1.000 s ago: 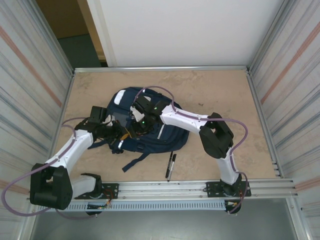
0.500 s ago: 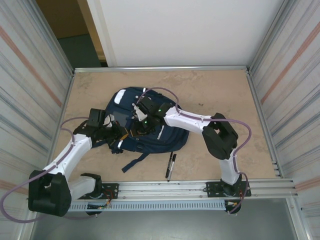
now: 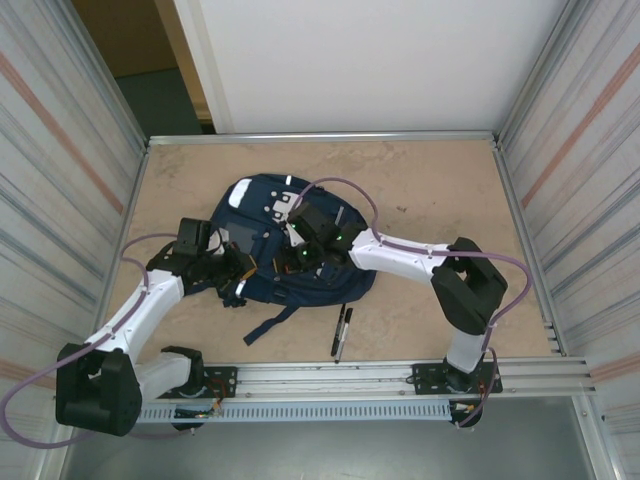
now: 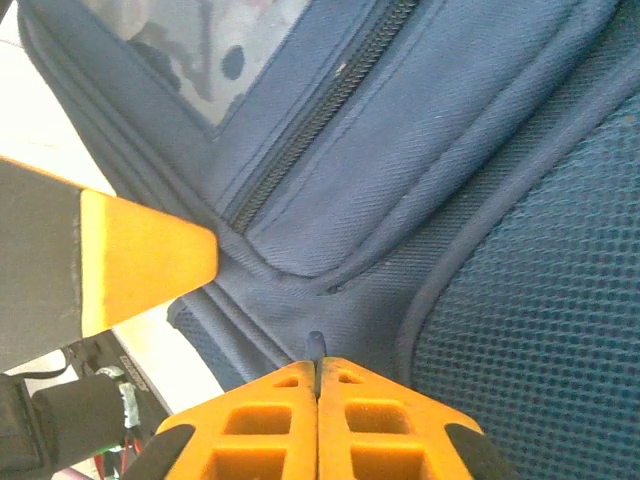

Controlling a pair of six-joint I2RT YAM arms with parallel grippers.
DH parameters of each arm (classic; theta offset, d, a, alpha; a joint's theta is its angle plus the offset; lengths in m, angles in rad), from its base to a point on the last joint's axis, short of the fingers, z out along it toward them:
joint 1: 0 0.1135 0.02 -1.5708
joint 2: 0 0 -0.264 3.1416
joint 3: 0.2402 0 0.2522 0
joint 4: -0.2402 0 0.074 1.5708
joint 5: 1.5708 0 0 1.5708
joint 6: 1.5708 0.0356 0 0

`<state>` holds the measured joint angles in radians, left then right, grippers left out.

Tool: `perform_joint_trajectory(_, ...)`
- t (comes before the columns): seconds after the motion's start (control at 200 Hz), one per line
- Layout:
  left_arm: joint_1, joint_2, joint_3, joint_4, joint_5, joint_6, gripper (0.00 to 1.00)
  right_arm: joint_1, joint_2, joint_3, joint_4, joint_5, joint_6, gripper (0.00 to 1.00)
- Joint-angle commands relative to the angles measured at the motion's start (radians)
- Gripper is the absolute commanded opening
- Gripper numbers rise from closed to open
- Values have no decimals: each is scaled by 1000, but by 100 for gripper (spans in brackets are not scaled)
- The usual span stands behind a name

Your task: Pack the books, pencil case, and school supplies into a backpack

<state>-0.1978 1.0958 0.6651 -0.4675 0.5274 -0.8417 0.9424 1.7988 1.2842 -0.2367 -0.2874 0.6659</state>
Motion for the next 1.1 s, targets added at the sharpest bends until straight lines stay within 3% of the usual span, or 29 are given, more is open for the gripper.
perform_joint_trajectory(0.0, -6, -33, 4, 35, 24, 11, 0, 10, -11, 45, -102, 39, -48, 13)
perform_joint_trajectory(0.231, -6, -18, -7, 53, 40, 10, 0, -37, 74, 158, -235, -71, -17, 33)
perform_joint_trajectory(0.416, -6, 3, 48, 0, 61, 50, 0, -39, 150, 262, -317, -79, 3, 36)
perform_joint_trajectory(0.641, -6, 11, 44, 5, 71, 36, 0, 14, 234, 386, -483, 106, 103, 38)
perform_joint_trajectory(0.722, -6, 12, 29, 25, 71, 21, 0, 41, 258, 406, -556, 226, 243, 24)
perform_joint_trajectory(0.787, -6, 19, 24, 32, 77, 26, 0, 75, 276, 395, -548, 282, 285, 21)
perform_joint_trajectory(1.092, -6, 38, 6, 52, 90, 18, 0, 145, 371, 504, -630, 355, 317, 33)
